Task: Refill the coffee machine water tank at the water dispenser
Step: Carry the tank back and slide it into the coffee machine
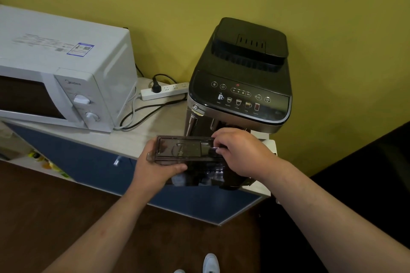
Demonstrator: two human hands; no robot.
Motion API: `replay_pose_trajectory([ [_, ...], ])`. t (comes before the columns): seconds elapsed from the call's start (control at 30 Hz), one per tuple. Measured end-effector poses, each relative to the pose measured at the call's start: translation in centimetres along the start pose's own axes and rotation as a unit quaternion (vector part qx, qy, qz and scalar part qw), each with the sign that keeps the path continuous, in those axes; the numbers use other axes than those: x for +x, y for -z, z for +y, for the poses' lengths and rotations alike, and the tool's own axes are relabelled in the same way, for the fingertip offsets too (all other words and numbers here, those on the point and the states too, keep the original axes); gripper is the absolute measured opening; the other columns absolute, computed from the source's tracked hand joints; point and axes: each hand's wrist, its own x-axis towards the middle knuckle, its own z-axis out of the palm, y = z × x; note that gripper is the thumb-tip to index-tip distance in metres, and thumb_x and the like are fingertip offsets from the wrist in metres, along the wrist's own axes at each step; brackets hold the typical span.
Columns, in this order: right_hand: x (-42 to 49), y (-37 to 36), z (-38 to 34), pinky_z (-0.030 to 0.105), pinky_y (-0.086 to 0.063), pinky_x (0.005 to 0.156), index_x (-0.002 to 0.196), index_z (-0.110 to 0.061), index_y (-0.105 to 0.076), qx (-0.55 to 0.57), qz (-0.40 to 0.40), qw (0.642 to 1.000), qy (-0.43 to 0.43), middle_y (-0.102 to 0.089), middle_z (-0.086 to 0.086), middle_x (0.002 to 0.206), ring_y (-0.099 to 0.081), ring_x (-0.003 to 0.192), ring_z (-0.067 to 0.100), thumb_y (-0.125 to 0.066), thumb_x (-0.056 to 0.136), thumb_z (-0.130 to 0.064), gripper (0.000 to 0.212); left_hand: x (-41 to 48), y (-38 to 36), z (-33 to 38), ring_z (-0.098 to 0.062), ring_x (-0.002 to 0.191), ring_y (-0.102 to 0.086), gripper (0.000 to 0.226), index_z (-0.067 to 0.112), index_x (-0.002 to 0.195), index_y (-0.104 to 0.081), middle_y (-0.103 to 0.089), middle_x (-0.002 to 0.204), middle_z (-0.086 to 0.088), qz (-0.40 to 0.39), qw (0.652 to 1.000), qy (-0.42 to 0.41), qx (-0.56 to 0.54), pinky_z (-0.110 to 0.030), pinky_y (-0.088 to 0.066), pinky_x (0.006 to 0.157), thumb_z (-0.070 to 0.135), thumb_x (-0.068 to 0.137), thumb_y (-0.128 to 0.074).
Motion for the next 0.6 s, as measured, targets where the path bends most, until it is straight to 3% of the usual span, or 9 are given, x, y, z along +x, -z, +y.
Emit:
replay_pose_trajectory([
  [0.07,-0.08,-0.2,0.18,0.029,-0.049,0.09,0.085,-0.022,-0.065,0.004,0.003,1.0,-0.004,-0.062,-0.008,0.112,-0.056,0.105,0.012,-0.058,0.09,-0.018,0.009,0.04,0.01,0.08,-0.008,0.108,-0.065,0.085,0.029,0.12,-0.056,-0.068,0.113,0.006,-0.002,1.0,-0.005,0.005,-0.04,-0.054,0.095,0.031,0.045,-0.096],
  [0.23,0.19,-0.36,0.5,0.03,-0.043,0.099,0.087,-0.021,-0.067,-0.007,0.009,1.0,-0.007,-0.063,-0.006,0.118,-0.051,0.116,0.012,-0.058,0.091,-0.019,0.01,0.06,-0.1,0.21,0.017,0.093,-0.061,0.073,0.043,0.108,-0.052,-0.066,0.108,0.012,-0.002,1.0,-0.019,0.02,-0.03,-0.053,0.09,0.009,0.057,-0.093],
  [0.5,0.72,-1.02,0.93,0.022,-0.034,0.1,0.093,-0.021,-0.068,-0.016,0.003,1.0,-0.006,-0.06,-0.009,0.128,-0.048,0.124,0.009,-0.057,0.092,-0.019,0.012,0.51,-0.01,-0.11,0.009,0.097,-0.064,0.07,0.032,0.113,-0.055,-0.067,0.109,0.008,-0.013,0.999,-0.041,0.024,-0.03,-0.055,0.088,0.008,0.059,-0.092],
  [0.6,0.69,-1.08,0.92,0.025,-0.038,0.101,0.094,-0.021,-0.069,-0.023,-0.001,1.0,0.0,-0.061,-0.008,0.125,-0.05,0.121,0.011,-0.057,0.092,-0.02,0.012,0.61,0.02,-0.22,0.007,0.099,-0.064,0.07,0.029,0.114,-0.055,-0.067,0.109,0.009,-0.017,0.999,-0.044,0.022,-0.031,-0.055,0.089,0.007,0.059,-0.092],
])
